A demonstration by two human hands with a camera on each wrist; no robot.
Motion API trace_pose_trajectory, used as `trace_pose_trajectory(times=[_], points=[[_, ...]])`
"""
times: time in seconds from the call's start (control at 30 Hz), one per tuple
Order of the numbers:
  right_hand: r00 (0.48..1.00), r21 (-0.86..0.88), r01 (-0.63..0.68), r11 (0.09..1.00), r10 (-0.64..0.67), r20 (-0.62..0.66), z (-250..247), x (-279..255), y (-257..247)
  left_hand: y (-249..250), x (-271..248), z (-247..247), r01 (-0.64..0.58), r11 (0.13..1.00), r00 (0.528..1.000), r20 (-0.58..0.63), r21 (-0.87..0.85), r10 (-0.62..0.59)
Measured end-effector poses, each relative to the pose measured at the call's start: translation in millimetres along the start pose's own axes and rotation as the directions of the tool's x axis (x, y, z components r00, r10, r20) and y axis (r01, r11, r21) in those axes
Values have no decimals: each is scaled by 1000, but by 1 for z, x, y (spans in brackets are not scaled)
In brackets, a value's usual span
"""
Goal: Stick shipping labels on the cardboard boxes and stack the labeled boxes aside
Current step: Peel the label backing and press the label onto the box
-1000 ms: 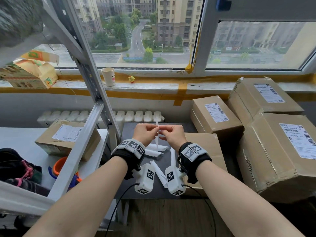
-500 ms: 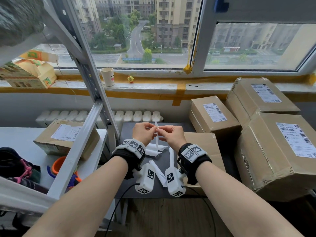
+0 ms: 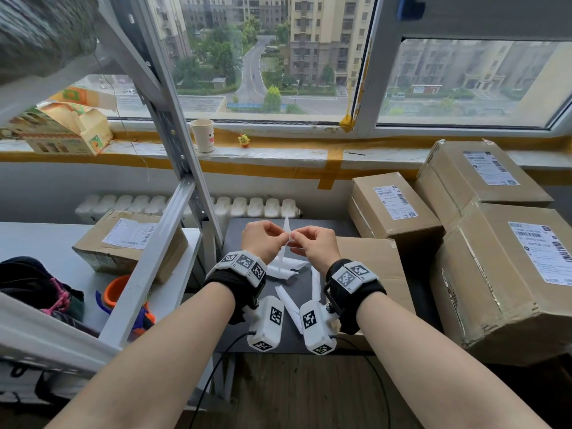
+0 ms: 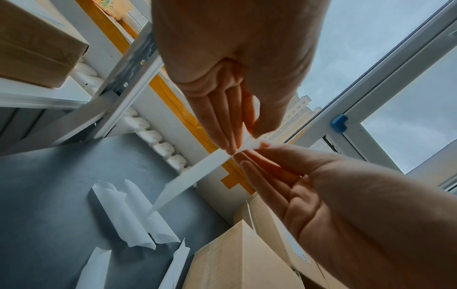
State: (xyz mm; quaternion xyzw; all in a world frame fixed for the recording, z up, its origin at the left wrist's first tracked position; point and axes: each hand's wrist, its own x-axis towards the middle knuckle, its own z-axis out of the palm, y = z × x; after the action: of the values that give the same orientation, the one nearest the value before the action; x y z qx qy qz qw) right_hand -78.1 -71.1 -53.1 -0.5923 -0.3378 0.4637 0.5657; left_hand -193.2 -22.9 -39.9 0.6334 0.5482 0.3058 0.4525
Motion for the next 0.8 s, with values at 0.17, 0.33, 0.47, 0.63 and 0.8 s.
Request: trace_pose_trajectory(times=[0.17, 0.33, 0.47, 0.63, 0.8], points=[[1000, -39, -14, 999, 14, 1, 1, 1, 3, -5, -1, -2, -1, 1000, 1000, -24, -10, 1], [996, -41, -39, 998, 35, -83, -10, 5, 5, -9, 2, -14, 71, 997, 989, -127, -26, -74], [988, -17, -74, 997, 72, -134, -23, 6, 9, -16, 6, -25, 100, 994, 978, -180, -41, -106], [979, 25, -76, 997, 80, -187, -34, 6, 8, -28, 15, -35, 133, 990, 963, -229, -46, -140], [958, 6, -75, 997, 74, -276, -53, 9, 6, -34, 18, -37, 141, 987, 945, -287, -81, -159]])
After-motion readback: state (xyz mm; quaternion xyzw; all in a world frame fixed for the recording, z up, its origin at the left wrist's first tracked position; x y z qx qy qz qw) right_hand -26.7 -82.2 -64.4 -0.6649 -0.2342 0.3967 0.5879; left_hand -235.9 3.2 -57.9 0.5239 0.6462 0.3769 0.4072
